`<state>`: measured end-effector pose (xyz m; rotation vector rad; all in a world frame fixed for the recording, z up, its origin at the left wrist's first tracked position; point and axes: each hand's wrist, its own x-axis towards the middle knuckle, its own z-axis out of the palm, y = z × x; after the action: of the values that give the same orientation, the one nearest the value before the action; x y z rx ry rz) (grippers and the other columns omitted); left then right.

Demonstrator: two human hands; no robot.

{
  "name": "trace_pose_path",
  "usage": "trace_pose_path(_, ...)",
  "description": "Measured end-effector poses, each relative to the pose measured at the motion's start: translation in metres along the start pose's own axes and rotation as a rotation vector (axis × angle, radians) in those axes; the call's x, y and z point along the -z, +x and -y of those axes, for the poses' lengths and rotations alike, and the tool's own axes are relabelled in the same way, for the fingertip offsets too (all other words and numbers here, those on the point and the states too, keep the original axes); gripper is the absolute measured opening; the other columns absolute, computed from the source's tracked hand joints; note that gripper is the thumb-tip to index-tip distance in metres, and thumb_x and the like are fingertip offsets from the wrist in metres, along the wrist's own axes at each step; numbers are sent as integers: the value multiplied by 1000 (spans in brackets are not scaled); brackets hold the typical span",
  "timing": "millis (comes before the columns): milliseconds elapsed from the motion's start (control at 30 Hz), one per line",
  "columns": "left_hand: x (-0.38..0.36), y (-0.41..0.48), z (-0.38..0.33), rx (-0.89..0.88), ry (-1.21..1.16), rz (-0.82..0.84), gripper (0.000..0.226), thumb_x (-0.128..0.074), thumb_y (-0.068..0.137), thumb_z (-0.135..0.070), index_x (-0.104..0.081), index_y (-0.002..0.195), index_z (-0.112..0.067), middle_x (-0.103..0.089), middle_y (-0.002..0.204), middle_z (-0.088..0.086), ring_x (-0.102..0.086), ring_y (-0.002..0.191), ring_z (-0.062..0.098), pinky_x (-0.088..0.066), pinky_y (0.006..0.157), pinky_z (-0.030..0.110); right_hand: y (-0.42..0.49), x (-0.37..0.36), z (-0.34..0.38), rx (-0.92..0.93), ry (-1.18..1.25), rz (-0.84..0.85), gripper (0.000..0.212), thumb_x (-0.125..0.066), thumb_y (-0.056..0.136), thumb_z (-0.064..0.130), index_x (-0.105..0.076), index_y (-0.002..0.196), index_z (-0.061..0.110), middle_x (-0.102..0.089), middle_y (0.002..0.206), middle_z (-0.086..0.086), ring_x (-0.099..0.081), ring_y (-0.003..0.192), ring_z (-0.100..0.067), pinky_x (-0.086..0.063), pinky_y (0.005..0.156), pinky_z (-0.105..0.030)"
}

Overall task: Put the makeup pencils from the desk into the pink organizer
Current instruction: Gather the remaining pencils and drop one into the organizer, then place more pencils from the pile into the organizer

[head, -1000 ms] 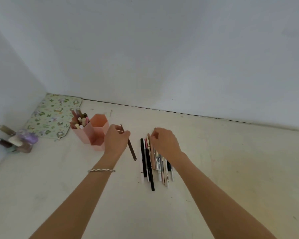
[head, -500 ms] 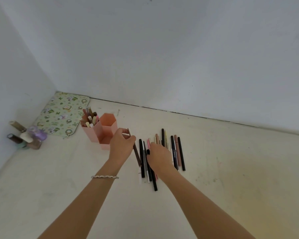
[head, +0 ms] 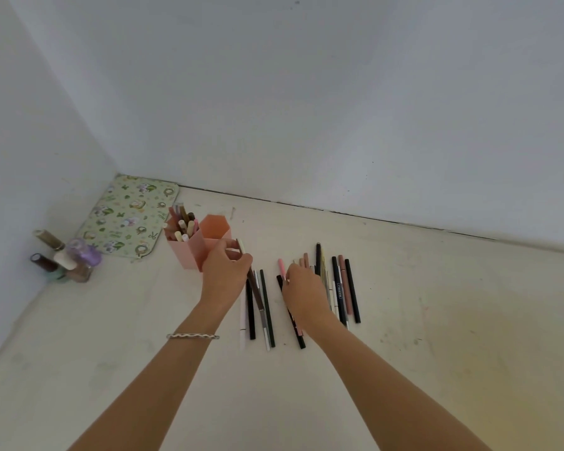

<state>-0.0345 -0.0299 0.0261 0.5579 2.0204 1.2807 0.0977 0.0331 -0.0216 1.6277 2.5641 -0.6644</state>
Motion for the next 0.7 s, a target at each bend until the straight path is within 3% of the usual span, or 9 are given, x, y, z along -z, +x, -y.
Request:
trace_pose_path(100, 11, 0, -5, -30, -12, -17, 21, -62, 87, -4, -53, 102, -15, -63, 82, 2, -68, 79, 27, -59, 77, 51, 3, 3, 4, 36, 25, 19, 23, -46, 95, 2, -57, 115, 6, -65, 95, -7, -53, 72, -17, -42, 60, -26)
trace_pose_path(300, 20, -4, -10, -75, -27, -7, 20, -64, 84, -7, -57, 102, -14, -68, 86, 7, -70, 80, 25, -60, 77, 48, 7, -1, 15, 43, 115, 40, 31, -51, 90, 4, -50, 120, 8, -58, 86, 0, -56, 71, -15, -44, 56, -23)
trace_pose_path(400, 30, -7, -20, -124, -84, -55, 22, -65, 85, -7, -58, 104, -16, -68, 87, 6, -69, 81, 24, -60, 77, 47, 9, 13, 21, 53, 250, -82, 53, -53, 89, 9, -34, 138, 13, -57, 81, 1, -57, 65, -13, -48, 55, -25)
trace_pose_path(467, 44, -7, -34, -174, -170, -150, 32, -65, 89, -7, -55, 116, -20, -66, 88, -1, -68, 81, 19, -60, 75, 38, 13, 33, 26, 109, 409, -213, 66, -52, 88, 8, -22, 145, 24, -54, 69, 1, -51, 54, -10, -43, 48, -24)
trace_pose_path(567, 74, 1, -55, -390, -227, -429, 49, -63, 91, -9, -46, 135, -23, -66, 91, 0, -68, 83, 15, -57, 76, 25, 22, 67, 39, 196, 631, -414, 56, -51, 89, 5, -31, 137, 26, -52, 71, 0, -47, 52, -9, -42, 51, -20)
trace_pose_path(700, 102, 19, -66, -592, -196, -674, 40, -56, 93, -13, -49, 132, -18, -68, 95, 7, -65, 86, 11, -54, 76, 17, 26, 94, 61, 282, 819, -606, 51, -51, 92, 3, -34, 136, 21, -54, 81, -1, -47, 55, -8, -44, 51, -17)
